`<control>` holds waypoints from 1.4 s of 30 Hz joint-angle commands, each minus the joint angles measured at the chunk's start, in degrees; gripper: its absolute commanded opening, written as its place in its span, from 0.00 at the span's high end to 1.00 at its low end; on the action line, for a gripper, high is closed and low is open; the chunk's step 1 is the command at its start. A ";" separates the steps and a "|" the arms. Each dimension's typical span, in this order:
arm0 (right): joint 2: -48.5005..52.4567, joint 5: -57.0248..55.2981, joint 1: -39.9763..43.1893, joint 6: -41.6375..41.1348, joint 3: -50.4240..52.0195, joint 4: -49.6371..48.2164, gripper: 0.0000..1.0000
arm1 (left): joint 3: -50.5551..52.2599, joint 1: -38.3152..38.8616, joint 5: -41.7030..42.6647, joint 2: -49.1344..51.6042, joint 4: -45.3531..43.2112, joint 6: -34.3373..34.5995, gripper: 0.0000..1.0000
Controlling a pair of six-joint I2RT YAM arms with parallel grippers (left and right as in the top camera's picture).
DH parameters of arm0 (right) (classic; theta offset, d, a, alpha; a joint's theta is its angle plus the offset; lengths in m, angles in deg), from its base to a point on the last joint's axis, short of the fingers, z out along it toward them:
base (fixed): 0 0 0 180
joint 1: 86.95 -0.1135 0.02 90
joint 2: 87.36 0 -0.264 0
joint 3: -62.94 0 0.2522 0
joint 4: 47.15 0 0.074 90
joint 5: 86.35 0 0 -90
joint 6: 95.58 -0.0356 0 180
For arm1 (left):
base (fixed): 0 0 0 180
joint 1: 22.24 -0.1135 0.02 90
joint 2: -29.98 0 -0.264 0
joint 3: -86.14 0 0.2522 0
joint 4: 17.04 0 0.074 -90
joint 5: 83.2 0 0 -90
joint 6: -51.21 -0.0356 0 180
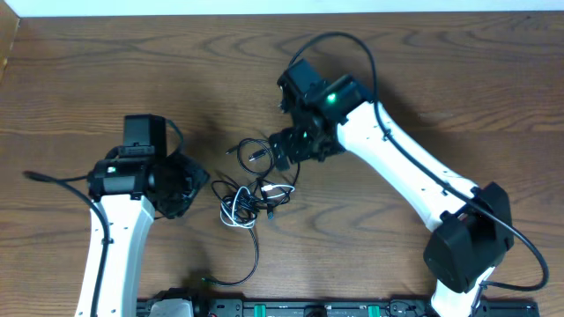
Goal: Untangle cables
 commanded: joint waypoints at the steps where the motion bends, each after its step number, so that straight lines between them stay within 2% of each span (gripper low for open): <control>1: -1.40 6.67 -2.27 5.31 4.98 -4.22 0.11 | -0.52 -1.38 -3.06 -0.04 0.57 1.31 0.37; 3: -1.40 6.49 -3.58 5.27 8.50 -8.48 0.16 | -0.52 -1.36 -3.04 -0.04 0.79 1.31 0.37; 8: -1.40 4.35 -6.12 5.31 14.36 -15.87 0.21 | -0.52 -1.36 -3.06 -0.04 1.46 1.31 0.36; 11: -1.40 2.47 -7.13 5.31 16.41 -18.58 0.39 | -0.52 -1.36 -3.04 -0.04 1.46 1.31 0.36; 13: -1.40 2.38 -7.50 5.31 17.33 -19.47 0.54 | -0.52 -1.36 -3.04 -0.04 1.46 1.31 0.36; 16: -1.40 2.40 -7.85 5.27 17.77 -19.56 0.85 | -0.52 -1.36 -3.04 -0.04 1.46 1.31 0.36; 19: -1.84 2.45 -7.78 4.15 16.55 -18.29 0.98 | -0.52 -1.36 -3.06 -0.04 1.46 1.31 0.36; 23: -3.65 2.12 -6.78 4.17 9.33 -11.85 0.98 | -0.52 -1.36 -3.06 -0.04 1.46 1.31 0.36; 27: -6.43 -3.04 -5.51 3.93 -3.56 -1.90 0.99 | -0.52 -1.36 -3.06 -0.04 1.49 1.29 0.35; 32: -10.29 -10.69 -5.55 -2.62 -16.15 4.22 0.98 | -0.50 -1.36 -3.06 -0.04 1.51 1.29 0.35; 38: -13.29 -10.69 -6.29 -5.27 -17.05 3.96 0.98 | -0.50 -1.36 -3.06 -0.04 1.49 1.29 0.36; 42: -12.15 -11.02 -6.99 -0.22 -14.40 4.48 0.99 | -0.50 -1.36 -3.04 -0.04 1.49 1.29 0.35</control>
